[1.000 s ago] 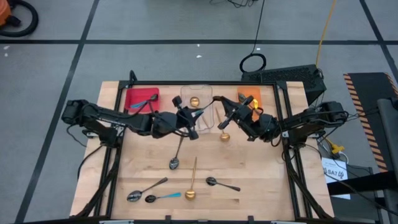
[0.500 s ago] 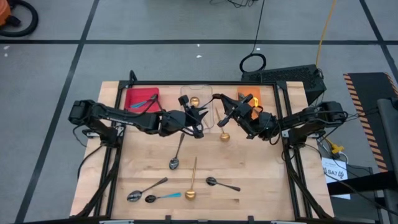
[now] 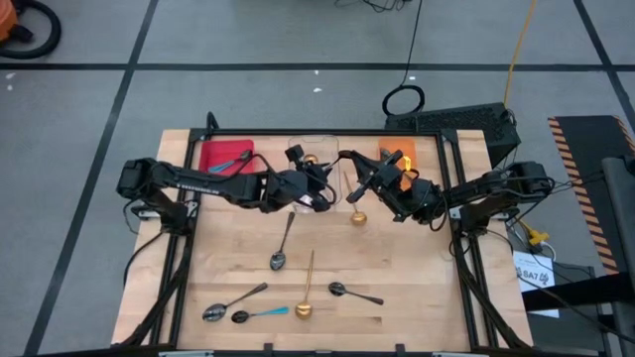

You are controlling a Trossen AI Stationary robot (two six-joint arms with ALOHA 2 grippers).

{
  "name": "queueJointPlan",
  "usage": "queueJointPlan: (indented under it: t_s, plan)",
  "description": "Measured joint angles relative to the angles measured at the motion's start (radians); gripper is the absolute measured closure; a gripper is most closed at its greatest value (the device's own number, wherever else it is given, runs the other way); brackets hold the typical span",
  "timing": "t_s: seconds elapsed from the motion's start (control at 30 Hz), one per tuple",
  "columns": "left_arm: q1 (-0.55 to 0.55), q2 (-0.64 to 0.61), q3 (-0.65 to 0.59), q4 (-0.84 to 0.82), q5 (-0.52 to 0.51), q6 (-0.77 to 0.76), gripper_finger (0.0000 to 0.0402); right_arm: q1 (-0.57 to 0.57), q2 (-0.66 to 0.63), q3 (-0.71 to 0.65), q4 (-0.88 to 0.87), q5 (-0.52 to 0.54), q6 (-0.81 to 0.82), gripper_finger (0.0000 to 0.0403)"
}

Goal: Sort silverware by color (type)
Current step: Put the blue spoon into the red bin

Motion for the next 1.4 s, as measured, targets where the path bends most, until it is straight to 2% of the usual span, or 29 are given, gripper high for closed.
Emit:
queueJointPlan:
  t_s: [1.23, 1.4]
  plan:
    - [0.035, 0.0, 0.023, -0.068, 0.013, -0.131, 0.0335, 0.0, 0.0, 0.0, -0.022, 0.0, -0.006, 0.0403]
    - [0.033, 0.0, 0.023, -0.068, 0.012, -0.101, 0.0365, 0.0, 0.0, 0.0, -0.034, 0.0, -0.006, 0.0403]
